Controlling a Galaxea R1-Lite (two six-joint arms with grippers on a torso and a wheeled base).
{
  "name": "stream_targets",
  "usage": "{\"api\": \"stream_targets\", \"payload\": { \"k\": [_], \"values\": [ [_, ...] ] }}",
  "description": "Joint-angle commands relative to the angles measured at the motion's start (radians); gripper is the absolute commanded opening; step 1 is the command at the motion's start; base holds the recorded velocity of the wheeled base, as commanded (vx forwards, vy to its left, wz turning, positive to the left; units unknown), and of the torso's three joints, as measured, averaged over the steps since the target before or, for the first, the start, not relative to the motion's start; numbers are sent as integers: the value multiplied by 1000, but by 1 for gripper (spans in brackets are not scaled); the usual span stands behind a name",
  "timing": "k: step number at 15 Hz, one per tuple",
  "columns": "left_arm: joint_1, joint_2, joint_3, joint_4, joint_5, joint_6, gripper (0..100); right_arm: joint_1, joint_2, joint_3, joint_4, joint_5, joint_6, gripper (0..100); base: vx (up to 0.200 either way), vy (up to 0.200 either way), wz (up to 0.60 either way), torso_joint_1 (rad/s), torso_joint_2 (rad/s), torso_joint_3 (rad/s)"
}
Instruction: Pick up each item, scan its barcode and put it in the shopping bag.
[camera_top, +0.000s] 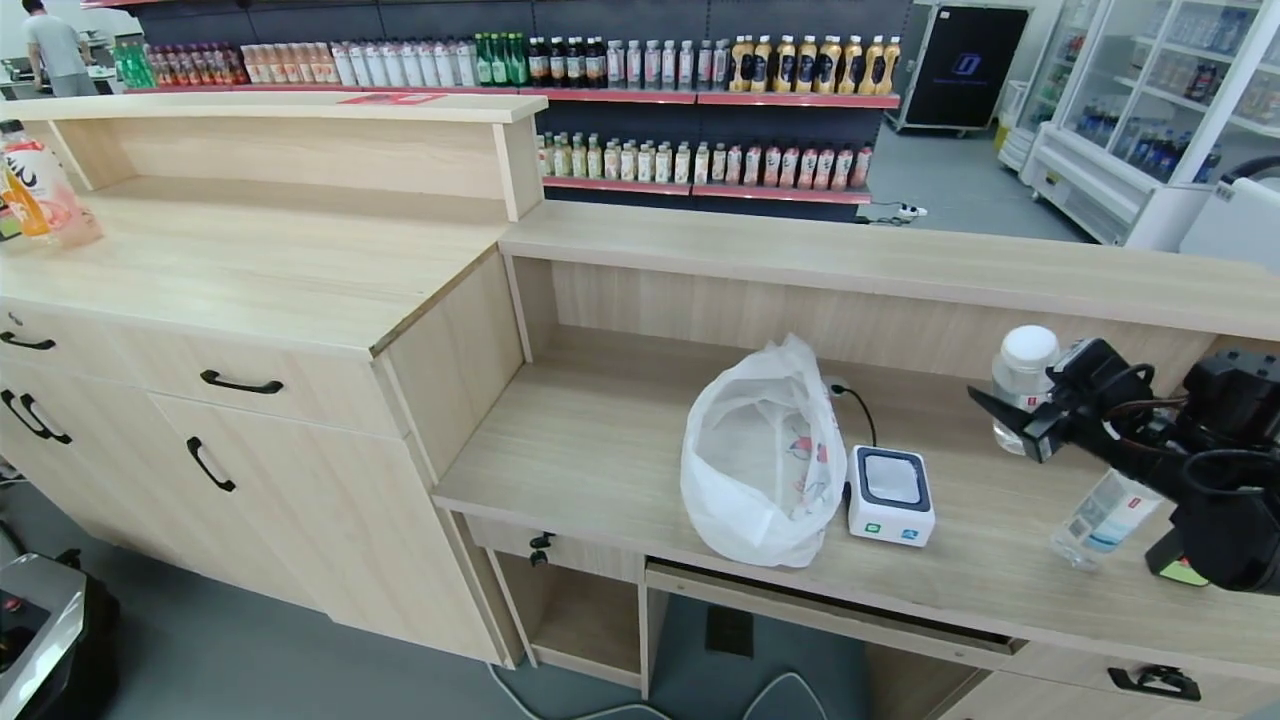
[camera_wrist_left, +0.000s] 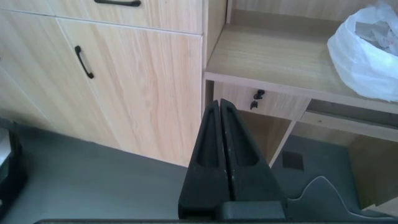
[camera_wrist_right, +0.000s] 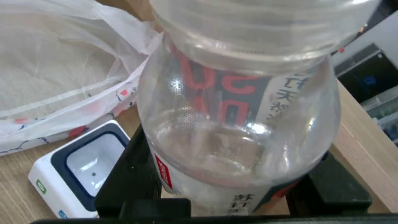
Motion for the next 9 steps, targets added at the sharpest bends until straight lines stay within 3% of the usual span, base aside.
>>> {"api": "stream_targets", "payload": {
  "k": [1, 9],
  "values": [
    [0, 0, 0, 0, 0, 0, 0, 11, 61, -28, -2, 20, -18, 0, 0, 0, 0, 0, 0, 0],
    [0, 0, 0, 0, 0, 0, 0, 75, 128, -38, -77, 31, -44, 0, 0, 0, 0, 0, 0, 0]
  ]
}}
